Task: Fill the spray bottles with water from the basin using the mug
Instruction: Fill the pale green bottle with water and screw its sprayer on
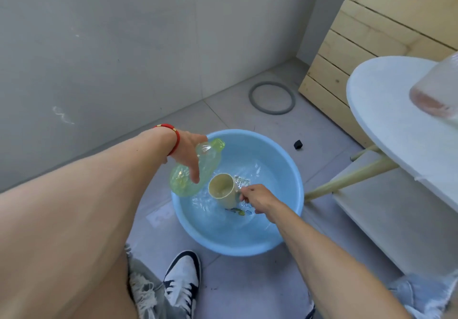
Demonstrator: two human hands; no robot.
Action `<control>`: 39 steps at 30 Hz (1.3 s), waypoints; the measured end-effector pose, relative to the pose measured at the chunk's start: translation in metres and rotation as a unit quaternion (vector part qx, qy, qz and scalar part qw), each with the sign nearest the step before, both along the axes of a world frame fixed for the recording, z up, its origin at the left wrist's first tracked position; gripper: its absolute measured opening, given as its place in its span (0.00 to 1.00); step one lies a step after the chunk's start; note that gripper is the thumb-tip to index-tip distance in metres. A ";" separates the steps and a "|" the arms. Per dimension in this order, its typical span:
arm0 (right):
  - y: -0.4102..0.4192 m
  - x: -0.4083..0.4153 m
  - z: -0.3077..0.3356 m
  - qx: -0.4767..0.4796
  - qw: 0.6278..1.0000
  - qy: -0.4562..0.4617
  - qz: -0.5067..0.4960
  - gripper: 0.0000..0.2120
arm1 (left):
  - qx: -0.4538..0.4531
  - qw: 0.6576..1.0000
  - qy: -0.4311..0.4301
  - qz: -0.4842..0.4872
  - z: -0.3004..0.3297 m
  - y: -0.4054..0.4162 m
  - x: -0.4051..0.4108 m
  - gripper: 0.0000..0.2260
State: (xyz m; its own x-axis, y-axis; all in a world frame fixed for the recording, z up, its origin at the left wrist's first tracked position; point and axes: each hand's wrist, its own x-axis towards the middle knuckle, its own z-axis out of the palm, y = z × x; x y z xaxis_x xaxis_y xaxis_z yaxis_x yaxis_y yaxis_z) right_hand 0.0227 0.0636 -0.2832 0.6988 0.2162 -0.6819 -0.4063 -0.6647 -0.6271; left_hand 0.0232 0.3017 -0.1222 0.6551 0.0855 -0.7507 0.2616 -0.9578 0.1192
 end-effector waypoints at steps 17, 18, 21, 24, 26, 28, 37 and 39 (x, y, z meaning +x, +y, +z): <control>-0.059 0.055 0.233 0.082 0.976 -0.194 0.061 0.20 | -0.094 0.987 -0.127 0.042 0.020 -0.012 -0.004 0.54; -0.061 0.058 0.244 0.078 0.972 -0.211 0.069 0.20 | -0.104 0.984 -0.139 0.040 0.019 -0.014 -0.003 0.55; -0.065 0.060 0.263 0.065 0.958 -0.270 0.068 0.21 | -0.120 0.979 -0.162 0.029 0.018 -0.019 0.002 0.56; -0.061 0.049 0.264 0.044 0.941 -0.334 0.035 0.21 | -0.135 0.977 -0.163 0.035 0.019 -0.022 0.004 0.55; -0.054 0.038 0.264 0.025 0.928 -0.371 0.021 0.21 | -0.142 0.976 -0.160 0.040 0.017 -0.022 0.005 0.53; -0.046 0.030 0.265 0.003 0.915 -0.403 0.021 0.21 | -0.142 0.977 -0.157 0.039 0.016 -0.023 0.005 0.52; -0.037 0.027 0.262 -0.056 0.873 -0.481 0.058 0.20 | -0.157 0.978 -0.133 0.044 0.009 -0.023 0.010 0.52; -0.038 0.029 0.261 -0.060 0.867 -0.490 0.062 0.20 | -0.162 0.977 -0.134 0.046 0.008 -0.023 0.012 0.52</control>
State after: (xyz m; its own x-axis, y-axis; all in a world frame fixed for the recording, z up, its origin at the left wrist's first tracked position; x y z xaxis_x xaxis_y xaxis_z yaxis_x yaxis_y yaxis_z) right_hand 0.0520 0.0253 -0.0218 0.9317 0.3000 0.2046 0.3629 -0.7494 -0.5538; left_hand 0.0349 0.2785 -0.1144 0.8321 -0.0605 -0.5513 0.2630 -0.8322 0.4882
